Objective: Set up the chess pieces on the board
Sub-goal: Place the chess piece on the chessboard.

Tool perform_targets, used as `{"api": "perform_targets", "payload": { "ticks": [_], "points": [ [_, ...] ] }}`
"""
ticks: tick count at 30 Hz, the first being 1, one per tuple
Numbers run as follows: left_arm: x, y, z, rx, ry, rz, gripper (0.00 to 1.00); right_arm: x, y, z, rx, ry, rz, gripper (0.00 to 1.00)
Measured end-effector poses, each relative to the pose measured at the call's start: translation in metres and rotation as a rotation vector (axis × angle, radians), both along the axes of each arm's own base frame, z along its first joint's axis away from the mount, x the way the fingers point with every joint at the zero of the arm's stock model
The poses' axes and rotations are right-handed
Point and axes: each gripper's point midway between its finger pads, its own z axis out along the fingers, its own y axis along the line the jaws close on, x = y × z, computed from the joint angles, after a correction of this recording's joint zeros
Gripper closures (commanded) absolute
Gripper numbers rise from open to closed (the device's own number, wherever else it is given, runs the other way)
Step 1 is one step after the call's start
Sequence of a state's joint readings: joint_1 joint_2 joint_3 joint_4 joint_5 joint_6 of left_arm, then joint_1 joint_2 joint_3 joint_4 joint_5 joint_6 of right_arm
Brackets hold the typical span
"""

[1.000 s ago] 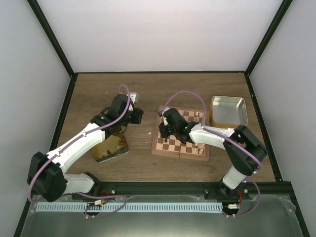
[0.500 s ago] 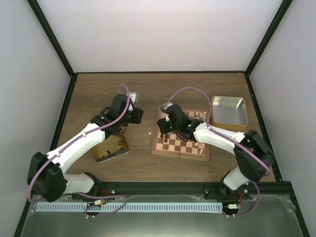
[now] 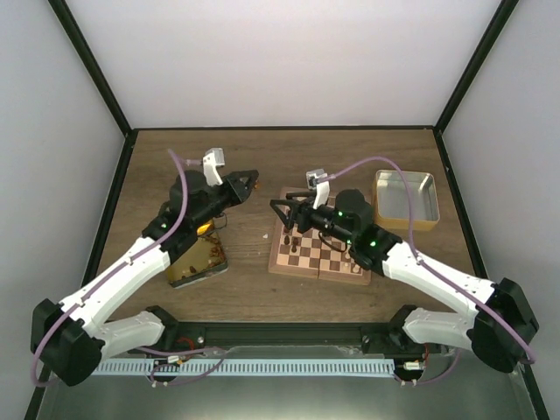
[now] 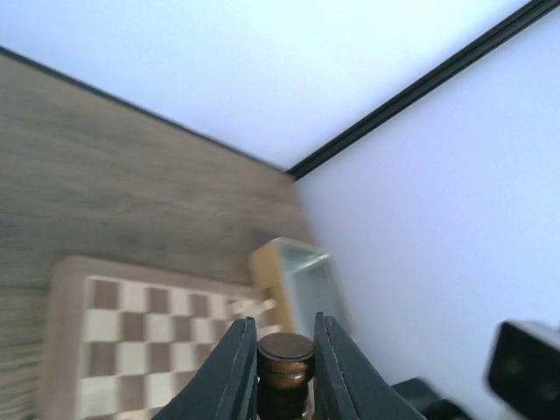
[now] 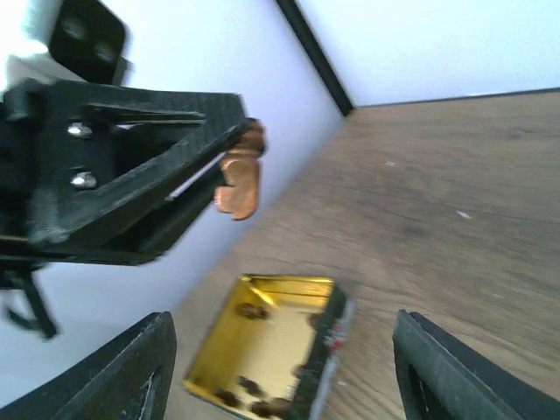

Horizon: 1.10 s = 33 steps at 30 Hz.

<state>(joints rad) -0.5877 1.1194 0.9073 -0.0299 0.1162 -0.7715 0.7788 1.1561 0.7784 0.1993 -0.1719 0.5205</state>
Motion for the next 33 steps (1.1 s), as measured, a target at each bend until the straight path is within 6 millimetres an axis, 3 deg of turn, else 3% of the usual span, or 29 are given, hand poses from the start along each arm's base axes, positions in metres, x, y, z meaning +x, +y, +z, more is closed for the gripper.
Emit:
{"api": "perform_targets", "payload": {
  "ticks": [7,11,17,22,24,33],
  "points": [
    [-0.009,-0.011,0.032,-0.396,0.027,-0.045,0.89,-0.024,0.012,0.044,0.238,-0.051,0.144,0.30],
    [-0.015,-0.013,0.060,-0.535,-0.009,-0.090,0.89,-0.029,0.012,0.071,0.345,-0.083,0.178,0.37],
    [-0.030,-0.013,0.095,-0.655,-0.081,-0.172,0.89,-0.023,0.023,0.082,0.418,-0.024,0.199,0.49],
    [-0.040,-0.012,0.098,-0.703,-0.107,-0.221,0.89,-0.023,0.033,0.108,0.465,-0.044,0.255,0.51],
    [-0.043,-0.012,0.099,-0.710,-0.115,-0.233,0.89,-0.026,0.033,0.113,0.477,-0.056,0.274,0.57],
    [-0.054,-0.010,0.114,-0.737,-0.177,-0.283,0.89,-0.031,0.034,0.122,0.517,-0.055,0.311,0.70]
  ]
}}
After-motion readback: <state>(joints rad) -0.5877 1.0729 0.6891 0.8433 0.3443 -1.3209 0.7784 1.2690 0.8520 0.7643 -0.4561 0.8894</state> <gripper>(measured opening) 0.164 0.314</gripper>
